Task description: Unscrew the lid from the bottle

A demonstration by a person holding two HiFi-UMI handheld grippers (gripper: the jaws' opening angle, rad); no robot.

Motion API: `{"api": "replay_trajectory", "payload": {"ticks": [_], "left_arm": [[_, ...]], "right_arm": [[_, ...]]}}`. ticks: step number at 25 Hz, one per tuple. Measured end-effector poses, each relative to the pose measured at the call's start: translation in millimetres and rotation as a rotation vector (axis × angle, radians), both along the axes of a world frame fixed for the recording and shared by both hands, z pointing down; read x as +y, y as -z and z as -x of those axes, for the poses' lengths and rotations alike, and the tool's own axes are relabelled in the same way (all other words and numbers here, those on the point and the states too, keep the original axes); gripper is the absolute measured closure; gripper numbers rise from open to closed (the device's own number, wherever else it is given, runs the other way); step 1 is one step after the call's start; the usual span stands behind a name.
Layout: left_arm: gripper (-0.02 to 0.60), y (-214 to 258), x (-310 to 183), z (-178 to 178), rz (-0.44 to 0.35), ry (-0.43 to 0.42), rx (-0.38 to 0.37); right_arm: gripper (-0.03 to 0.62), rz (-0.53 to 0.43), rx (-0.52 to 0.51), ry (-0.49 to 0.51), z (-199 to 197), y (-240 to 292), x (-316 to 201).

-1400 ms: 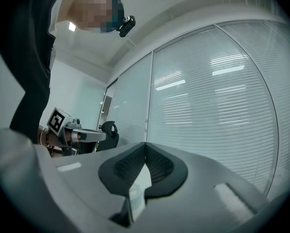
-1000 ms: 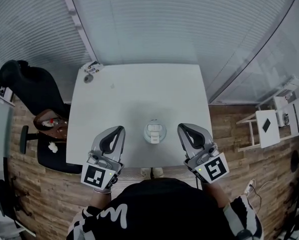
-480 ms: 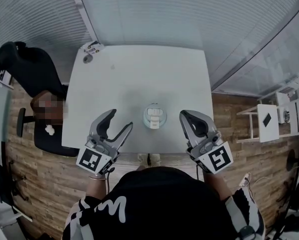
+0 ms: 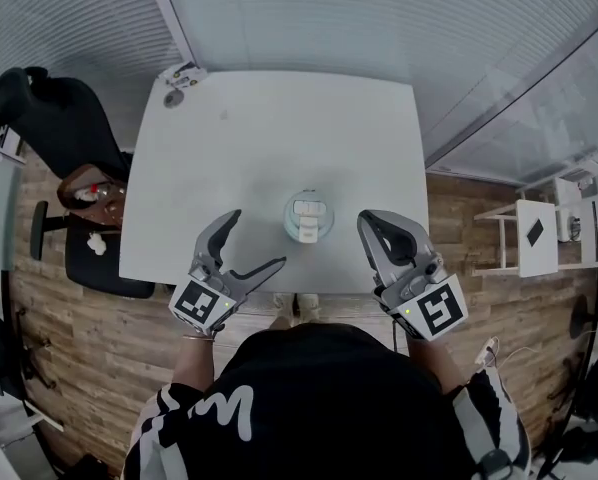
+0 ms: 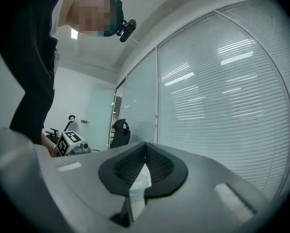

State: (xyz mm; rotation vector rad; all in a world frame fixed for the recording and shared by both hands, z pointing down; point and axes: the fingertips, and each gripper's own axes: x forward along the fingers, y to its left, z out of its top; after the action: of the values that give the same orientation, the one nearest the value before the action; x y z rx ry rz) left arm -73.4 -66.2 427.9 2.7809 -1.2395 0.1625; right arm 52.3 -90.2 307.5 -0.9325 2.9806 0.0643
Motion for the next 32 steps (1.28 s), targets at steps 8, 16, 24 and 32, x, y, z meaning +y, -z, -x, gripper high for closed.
{"api": "replay_trajectory", "payload": {"ticks": [8, 16, 24, 32], "left_arm": [[0.100, -40.7, -8.0, -29.8, 0.043, -0.073, -0.026], [0.089, -56.1, -25.4, -50.7, 0.057, -0.100, -0.010], [0.089, -69.9, -40.3, -70.5, 0.063, -0.129, -0.005], [0.075, -80.1, -53.5, -83.6, 0.072, -0.135, -0.009]], "right_arm": [[0.592, 0.007, 0.003, -0.011, -3.7, -1.4, 0.9], [0.592, 0.004, 0.021, -0.004, -11.5, -6.7, 6.3], [0.592, 0.016, 0.017, -0.038, -24.7, -8.2, 7.6], [0.592, 0.038, 0.025, -0.093, -45.4, -13.3, 10.8]]}}
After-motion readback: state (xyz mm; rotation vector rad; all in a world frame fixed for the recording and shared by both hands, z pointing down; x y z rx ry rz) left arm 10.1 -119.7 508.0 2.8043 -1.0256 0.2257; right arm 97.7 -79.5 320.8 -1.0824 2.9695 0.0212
